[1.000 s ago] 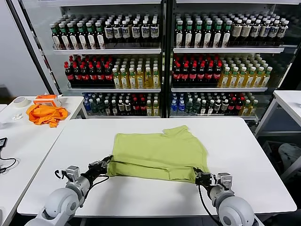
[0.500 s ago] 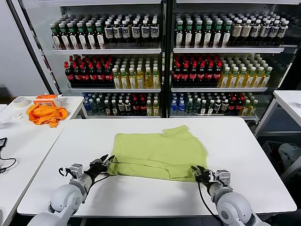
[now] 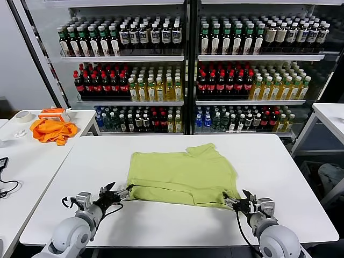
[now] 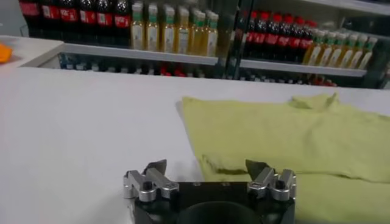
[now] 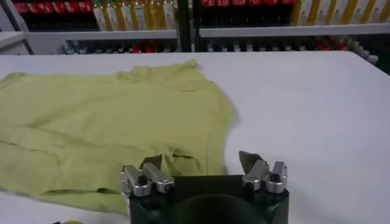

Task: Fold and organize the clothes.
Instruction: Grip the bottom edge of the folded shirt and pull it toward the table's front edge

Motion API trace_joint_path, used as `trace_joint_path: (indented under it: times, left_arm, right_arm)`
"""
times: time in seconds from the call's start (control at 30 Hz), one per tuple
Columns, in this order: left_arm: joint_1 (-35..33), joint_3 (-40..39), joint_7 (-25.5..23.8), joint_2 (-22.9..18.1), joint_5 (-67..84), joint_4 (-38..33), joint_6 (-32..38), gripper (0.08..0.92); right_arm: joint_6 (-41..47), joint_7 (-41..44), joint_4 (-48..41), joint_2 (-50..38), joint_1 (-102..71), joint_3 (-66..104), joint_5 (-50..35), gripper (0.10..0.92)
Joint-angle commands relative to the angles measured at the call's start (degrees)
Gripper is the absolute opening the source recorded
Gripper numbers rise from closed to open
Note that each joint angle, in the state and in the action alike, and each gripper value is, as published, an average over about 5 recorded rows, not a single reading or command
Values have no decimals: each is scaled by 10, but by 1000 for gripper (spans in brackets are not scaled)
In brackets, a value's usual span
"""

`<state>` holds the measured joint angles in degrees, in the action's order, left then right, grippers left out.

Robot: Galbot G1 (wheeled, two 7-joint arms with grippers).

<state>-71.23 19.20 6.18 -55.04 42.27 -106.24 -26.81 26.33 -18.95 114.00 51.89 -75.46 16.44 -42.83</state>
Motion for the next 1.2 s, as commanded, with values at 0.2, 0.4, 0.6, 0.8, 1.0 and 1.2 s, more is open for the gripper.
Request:
trace_joint_path:
  times: [0.2, 0.4, 0.6, 0.8, 1.0, 1.2]
  left_arm:
    - [-35, 0, 31, -6, -10, -35, -45, 772]
    - [-35, -8, 23, -11, -13, -36, -45, 603]
    - [-29, -15, 13, -16, -25, -30, -45, 430]
    - [-28, -16, 1, -15, -47, -32, -45, 265]
    - [-96, 16, 5, 18, -53, -97, -45, 110]
    - [-205, 52, 20, 43, -74, -179, -30, 85]
  right_arm:
    - [-26, -3, -15, 2, -26, -4, -2, 707]
    - [-24, -3, -13, 5, -29, -8, -15, 534]
    - [-29, 0, -11, 7, -28, -7, -11, 361]
    - [-22, 4, 31, -9, -68, 17, -5, 188]
    - [-14, 4, 108, -14, -158, 74, -3, 124]
    - [-14, 4, 146, -14, -219, 82, 29, 124]
